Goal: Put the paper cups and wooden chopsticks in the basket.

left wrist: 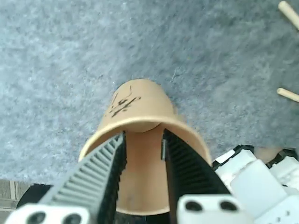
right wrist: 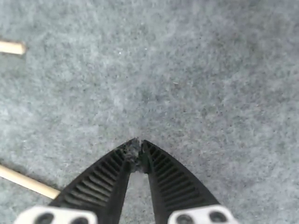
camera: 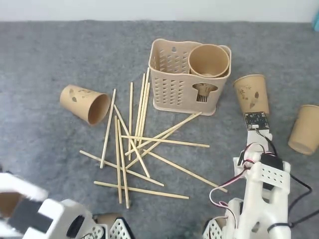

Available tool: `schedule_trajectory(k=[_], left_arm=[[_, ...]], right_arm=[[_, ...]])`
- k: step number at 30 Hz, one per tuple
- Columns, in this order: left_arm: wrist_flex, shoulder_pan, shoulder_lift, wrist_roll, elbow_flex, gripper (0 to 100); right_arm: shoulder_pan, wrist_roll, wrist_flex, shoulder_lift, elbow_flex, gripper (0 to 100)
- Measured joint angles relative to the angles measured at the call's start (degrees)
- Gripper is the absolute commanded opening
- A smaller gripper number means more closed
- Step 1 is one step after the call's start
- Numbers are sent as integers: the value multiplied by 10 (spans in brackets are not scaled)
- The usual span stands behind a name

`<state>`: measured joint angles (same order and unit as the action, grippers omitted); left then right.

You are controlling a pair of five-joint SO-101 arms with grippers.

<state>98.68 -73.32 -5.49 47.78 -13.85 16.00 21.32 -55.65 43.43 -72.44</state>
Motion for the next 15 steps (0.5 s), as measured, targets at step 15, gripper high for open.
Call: schedule_trajectory(k=[15], left_arm=[[0,2,-73,4,-14,119]], right_arm=[[0,0,0,0,0,8]])
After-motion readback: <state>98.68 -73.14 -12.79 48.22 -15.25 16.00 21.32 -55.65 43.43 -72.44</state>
